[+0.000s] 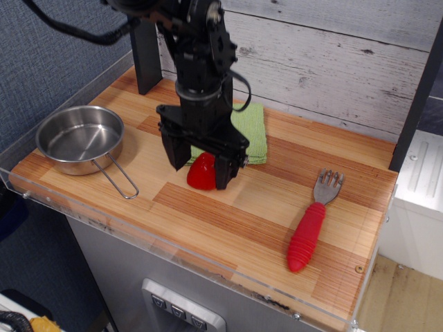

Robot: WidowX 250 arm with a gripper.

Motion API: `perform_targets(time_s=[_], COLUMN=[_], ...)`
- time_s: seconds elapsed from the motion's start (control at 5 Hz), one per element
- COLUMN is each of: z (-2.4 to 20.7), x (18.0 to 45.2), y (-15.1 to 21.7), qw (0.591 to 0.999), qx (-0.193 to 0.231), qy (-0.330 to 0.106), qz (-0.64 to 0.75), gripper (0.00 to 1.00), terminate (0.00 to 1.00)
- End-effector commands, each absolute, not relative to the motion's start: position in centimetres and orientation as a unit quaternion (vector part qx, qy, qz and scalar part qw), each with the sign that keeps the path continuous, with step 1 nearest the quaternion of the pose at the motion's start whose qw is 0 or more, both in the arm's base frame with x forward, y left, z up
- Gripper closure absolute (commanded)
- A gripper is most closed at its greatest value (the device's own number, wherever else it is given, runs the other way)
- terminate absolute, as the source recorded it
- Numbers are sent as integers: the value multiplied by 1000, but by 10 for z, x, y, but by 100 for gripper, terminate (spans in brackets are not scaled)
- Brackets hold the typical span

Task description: Put the strawberry inside the pan

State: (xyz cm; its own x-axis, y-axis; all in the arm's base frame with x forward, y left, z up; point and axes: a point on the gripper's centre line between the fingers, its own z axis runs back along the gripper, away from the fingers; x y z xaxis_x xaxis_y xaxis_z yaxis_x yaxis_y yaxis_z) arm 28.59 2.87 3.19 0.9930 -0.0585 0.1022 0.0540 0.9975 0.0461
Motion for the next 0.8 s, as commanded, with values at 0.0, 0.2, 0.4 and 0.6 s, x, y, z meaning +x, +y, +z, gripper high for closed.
perform_targets(time_s=[0.0,0.2,0.4,0.6], z=[28,28,29,30], x=[290,291,291,291], y=[34,35,35,35], qw=[997,997,997,997], qx=[22,26,28,30], qy=[-68,-68,-71,-73], qz=[-12,-15,-19,-20], gripper=[0,0,100,100], terminate=[0,0,0,0])
